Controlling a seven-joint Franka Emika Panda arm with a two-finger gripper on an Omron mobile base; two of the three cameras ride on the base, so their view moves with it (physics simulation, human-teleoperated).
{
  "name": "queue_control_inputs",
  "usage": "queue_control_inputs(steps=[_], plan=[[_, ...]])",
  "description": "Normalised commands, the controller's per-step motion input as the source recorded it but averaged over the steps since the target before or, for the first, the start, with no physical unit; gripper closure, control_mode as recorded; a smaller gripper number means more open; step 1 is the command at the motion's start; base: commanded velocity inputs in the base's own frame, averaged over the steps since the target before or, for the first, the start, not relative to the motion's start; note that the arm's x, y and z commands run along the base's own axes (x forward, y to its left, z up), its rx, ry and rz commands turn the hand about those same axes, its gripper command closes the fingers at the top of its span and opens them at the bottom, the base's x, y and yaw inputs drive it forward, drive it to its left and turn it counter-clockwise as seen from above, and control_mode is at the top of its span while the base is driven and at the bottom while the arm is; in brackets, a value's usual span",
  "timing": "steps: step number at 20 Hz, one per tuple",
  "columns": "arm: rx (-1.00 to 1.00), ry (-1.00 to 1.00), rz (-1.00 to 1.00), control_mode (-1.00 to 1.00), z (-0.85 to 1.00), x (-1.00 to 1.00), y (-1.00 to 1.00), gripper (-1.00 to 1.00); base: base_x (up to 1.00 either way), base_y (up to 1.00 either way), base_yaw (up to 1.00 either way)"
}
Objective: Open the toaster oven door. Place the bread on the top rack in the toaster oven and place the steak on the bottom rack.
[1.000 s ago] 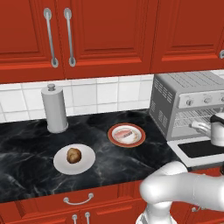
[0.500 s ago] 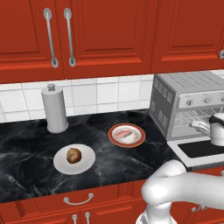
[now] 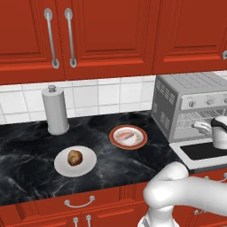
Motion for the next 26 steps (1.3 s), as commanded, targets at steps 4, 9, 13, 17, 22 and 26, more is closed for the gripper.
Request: queue_control_inputs(steps=[4, 9, 13, 17, 22, 26], plan=[[0.02, 0.0, 0.0, -1.0, -0.01, 0.06, 0.02, -1.0, 0.0, 0.0, 0.0], [0.03, 0.0, 0.0, -1.0, 0.0, 0.08, 0.05, -1.0, 0.0, 0.0, 0.0], [0.03, 0.0, 0.0, -1.0, 0.0, 0.06, 0.13, -1.0, 0.0, 0.0, 0.0], [0.02, 0.0, -0.01, -1.0, 0.01, 0.02, 0.18, -1.0, 0.0, 0.0, 0.0], [0.0, 0.0, -0.04, -1.0, 0.02, 0.02, 0.27, -1.0, 0.0, 0.0, 0.0], [0.0, 0.0, -0.06, -1.0, 0.0, 0.19, 0.17, -1.0, 0.0, 0.0, 0.0]])
